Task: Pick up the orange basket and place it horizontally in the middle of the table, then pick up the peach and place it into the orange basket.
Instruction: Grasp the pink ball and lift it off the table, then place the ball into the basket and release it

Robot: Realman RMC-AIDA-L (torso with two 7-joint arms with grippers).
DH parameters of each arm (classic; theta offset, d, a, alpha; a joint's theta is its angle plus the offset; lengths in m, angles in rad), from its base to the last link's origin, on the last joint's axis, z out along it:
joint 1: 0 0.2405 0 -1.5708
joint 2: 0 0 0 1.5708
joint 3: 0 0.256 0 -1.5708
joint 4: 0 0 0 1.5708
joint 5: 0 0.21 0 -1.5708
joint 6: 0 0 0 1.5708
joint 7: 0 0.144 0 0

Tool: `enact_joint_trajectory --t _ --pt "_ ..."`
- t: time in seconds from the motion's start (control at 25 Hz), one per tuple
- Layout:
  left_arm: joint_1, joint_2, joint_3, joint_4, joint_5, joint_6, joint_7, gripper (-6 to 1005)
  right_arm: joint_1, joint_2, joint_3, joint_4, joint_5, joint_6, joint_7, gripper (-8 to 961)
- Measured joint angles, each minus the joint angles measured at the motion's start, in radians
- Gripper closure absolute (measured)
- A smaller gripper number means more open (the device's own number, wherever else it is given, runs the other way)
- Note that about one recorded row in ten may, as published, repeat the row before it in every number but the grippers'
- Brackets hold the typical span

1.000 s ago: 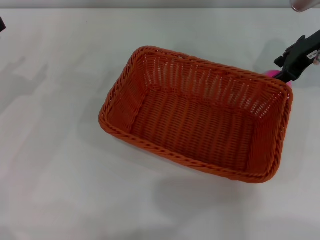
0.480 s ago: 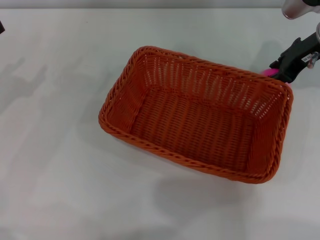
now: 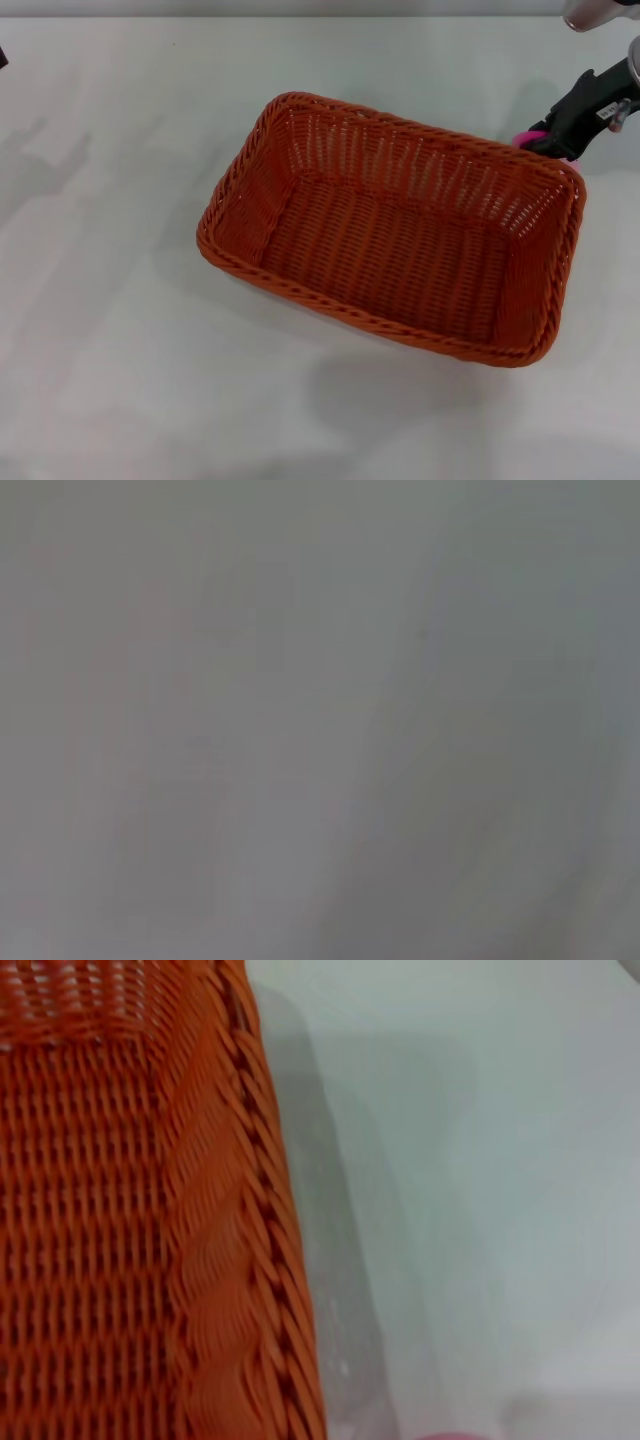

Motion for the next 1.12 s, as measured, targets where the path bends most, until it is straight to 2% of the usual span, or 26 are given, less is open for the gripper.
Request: enact_joint_trajectory --t 0.16,0.36,0.64,0.76,0.92,1.12 --pt "0.004 0.001 0.000 0.000 0.000 0.002 0.005 295 -0.010 -0.001 0.004 -0.046 0.018 0.019 -0.002 739" --pt "0.006 0.001 0.000 0.000 0.000 0.003 0.011 296 -0.053 0.001 0.004 -0.205 0.091 0.072 -0.001 750" --pt "0.008 0.000 0.000 0.000 -0.002 0.000 0.011 296 -0.165 0.001 -0.002 -0.492 0.314 0.166 -0.002 750" --pt "0.009 0.000 0.000 0.000 -0.007 0.000 0.011 296 -0.213 0.000 -0.014 -0.568 0.432 0.208 -0.009 751" --pt "0.009 0.000 0.000 0.000 -0.008 -0.001 0.011 296 -0.267 0.001 -0.057 -0.593 0.562 0.252 -0.033 751" --pt "0.009 -0.003 0.000 0.001 -0.008 -0.001 0.011 297 -0.304 0.006 -0.144 -0.539 0.597 0.252 -0.072 751"
